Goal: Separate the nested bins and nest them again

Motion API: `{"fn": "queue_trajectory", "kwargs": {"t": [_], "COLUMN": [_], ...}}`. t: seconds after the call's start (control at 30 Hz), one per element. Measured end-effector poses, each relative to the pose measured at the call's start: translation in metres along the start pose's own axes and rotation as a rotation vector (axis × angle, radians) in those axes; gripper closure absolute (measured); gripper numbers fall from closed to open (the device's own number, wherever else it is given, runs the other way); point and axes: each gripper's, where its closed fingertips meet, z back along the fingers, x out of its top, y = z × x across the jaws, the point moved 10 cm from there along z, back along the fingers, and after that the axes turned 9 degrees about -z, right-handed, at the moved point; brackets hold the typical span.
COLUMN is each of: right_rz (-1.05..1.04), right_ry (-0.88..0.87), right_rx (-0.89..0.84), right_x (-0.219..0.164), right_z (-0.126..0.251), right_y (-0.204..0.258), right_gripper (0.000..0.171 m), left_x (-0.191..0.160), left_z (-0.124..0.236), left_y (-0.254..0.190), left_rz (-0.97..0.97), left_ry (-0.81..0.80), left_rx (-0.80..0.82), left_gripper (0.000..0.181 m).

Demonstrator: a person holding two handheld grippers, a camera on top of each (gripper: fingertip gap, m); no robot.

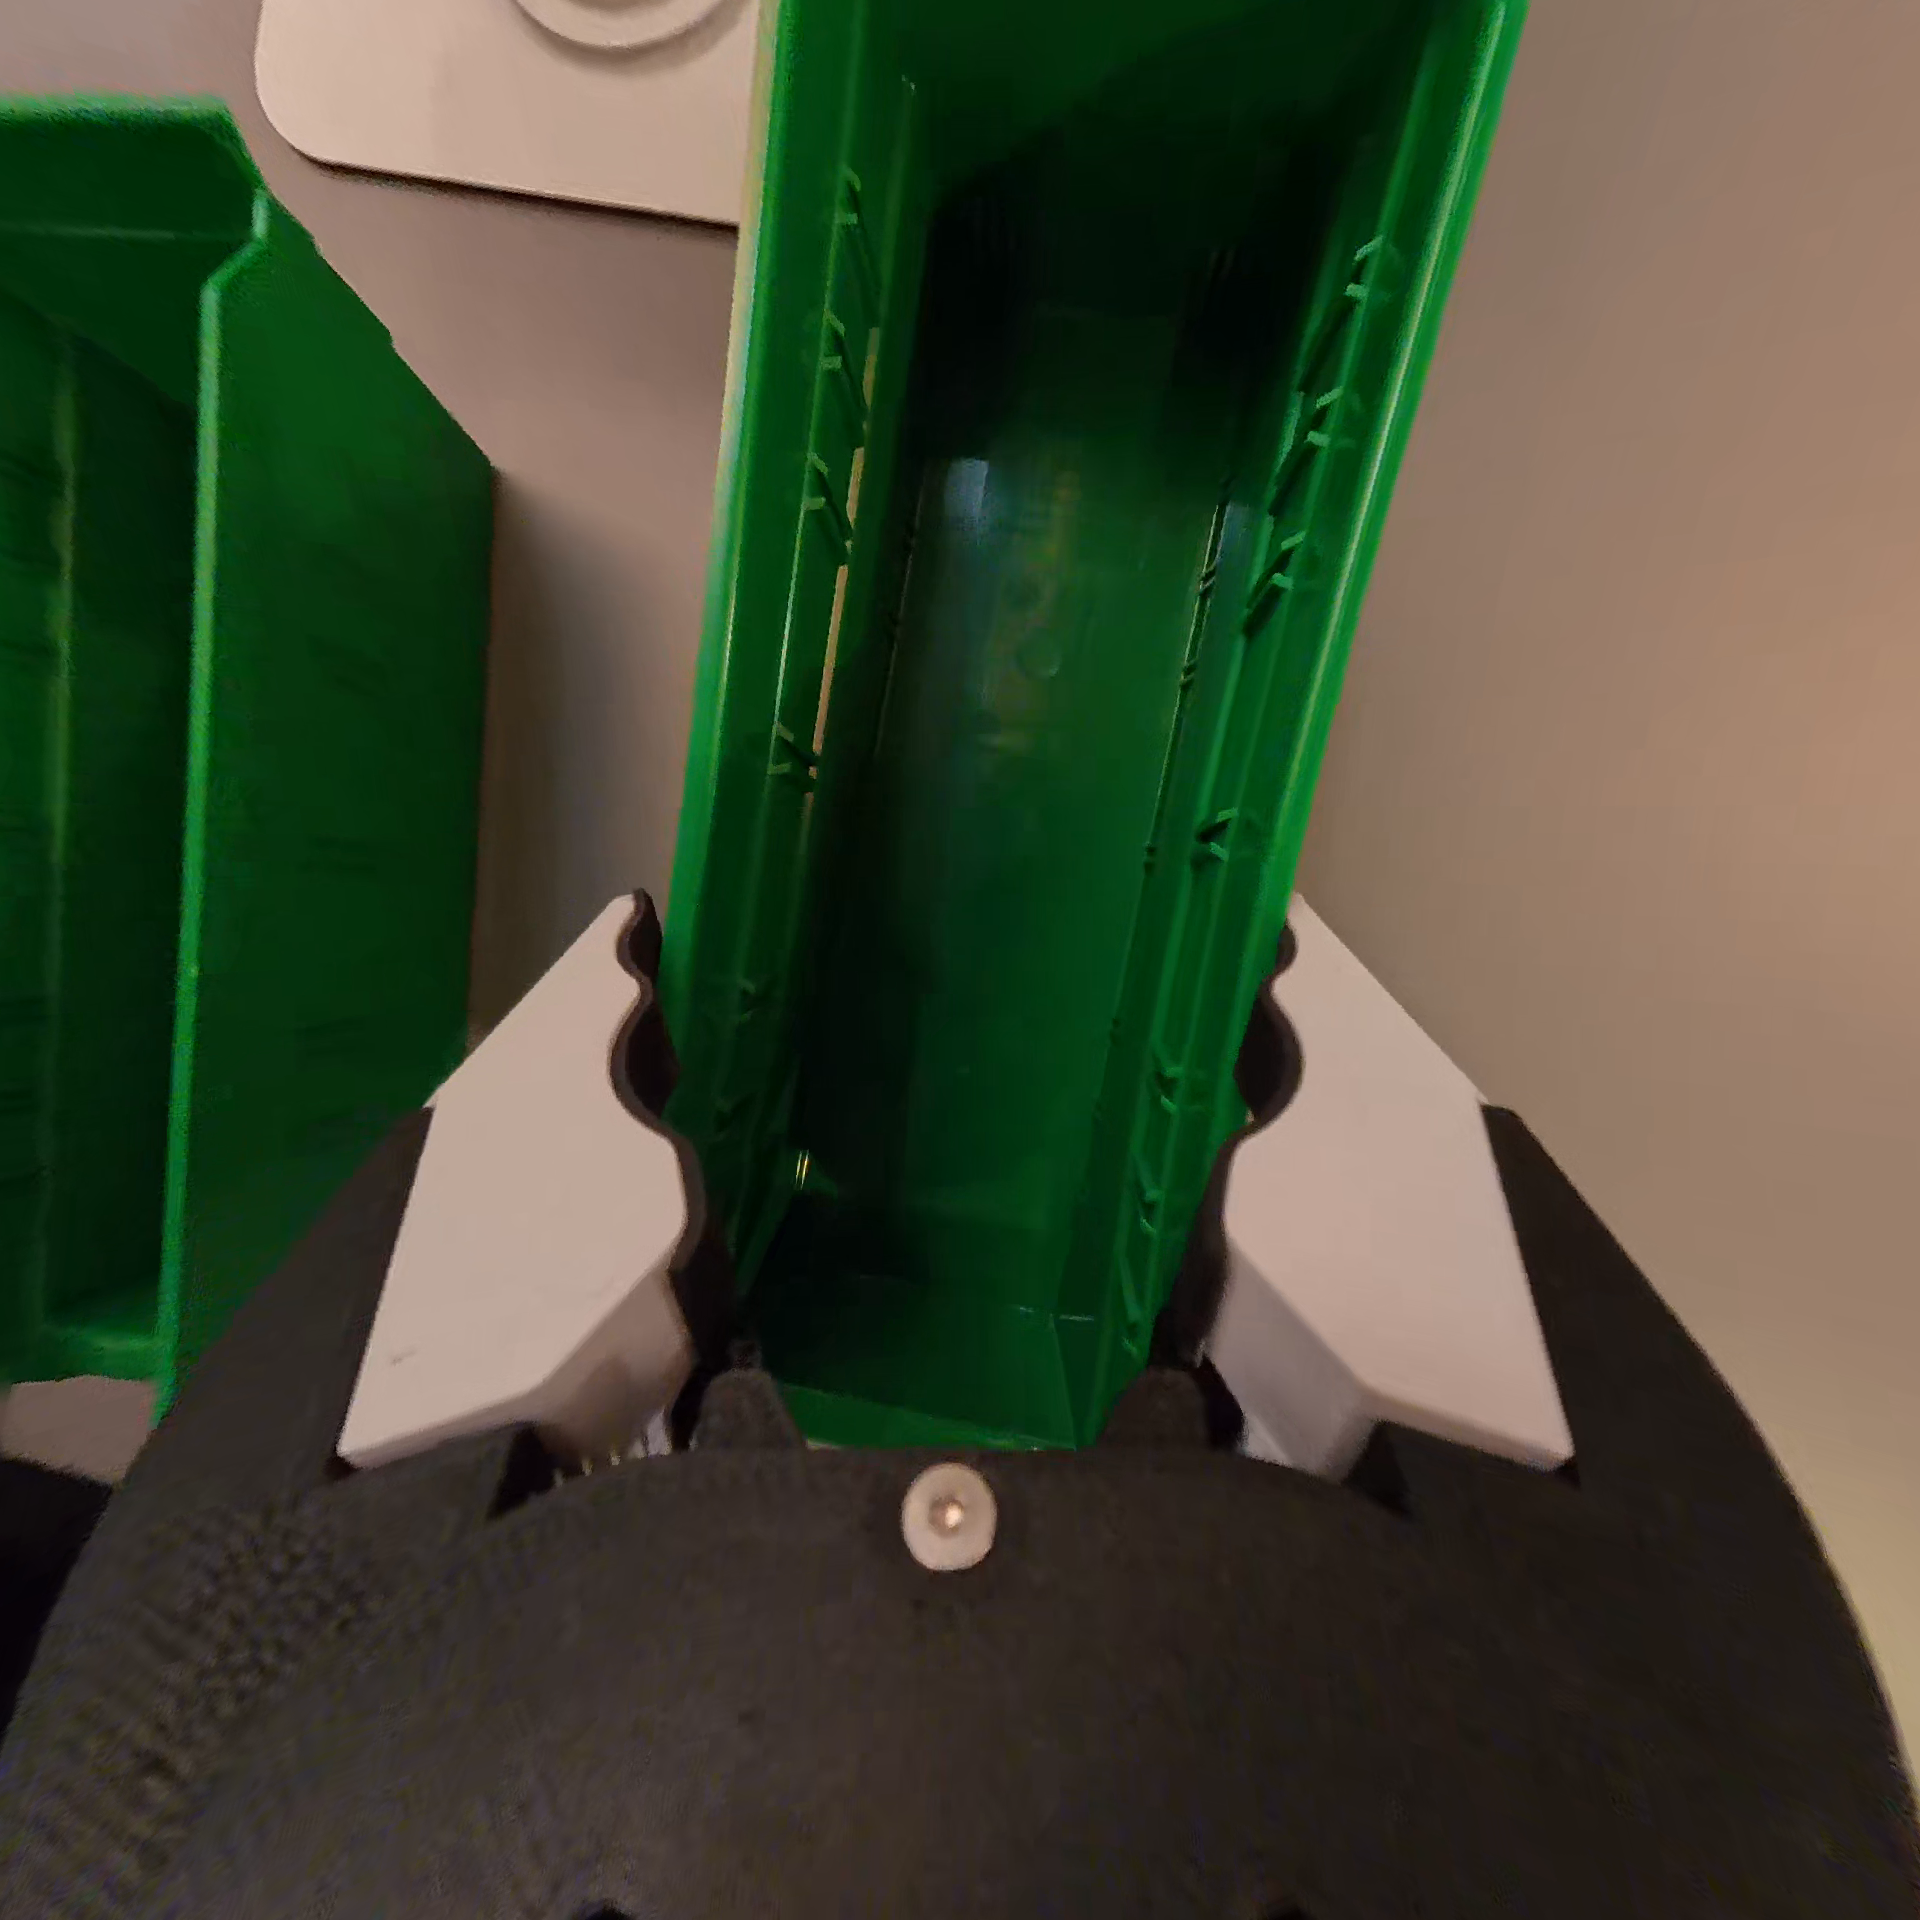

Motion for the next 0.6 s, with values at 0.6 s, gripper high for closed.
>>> {"fn": "queue_trajectory", "kwargs": {"t": [0.6], "right_rz": [0.166], "right_ry": [0.034], "right_rx": [-0.048], "right_x": [0.026], "right_z": [0.007], "right_y": [0.004], "right_gripper": [0.058], "left_x": [-0.008], "left_z": [0.007], "left_y": [0.008], "left_rz": [0.080], "left_ry": [-0.123], "left_rx": [-0.034], "left_gripper": [0.149]}}
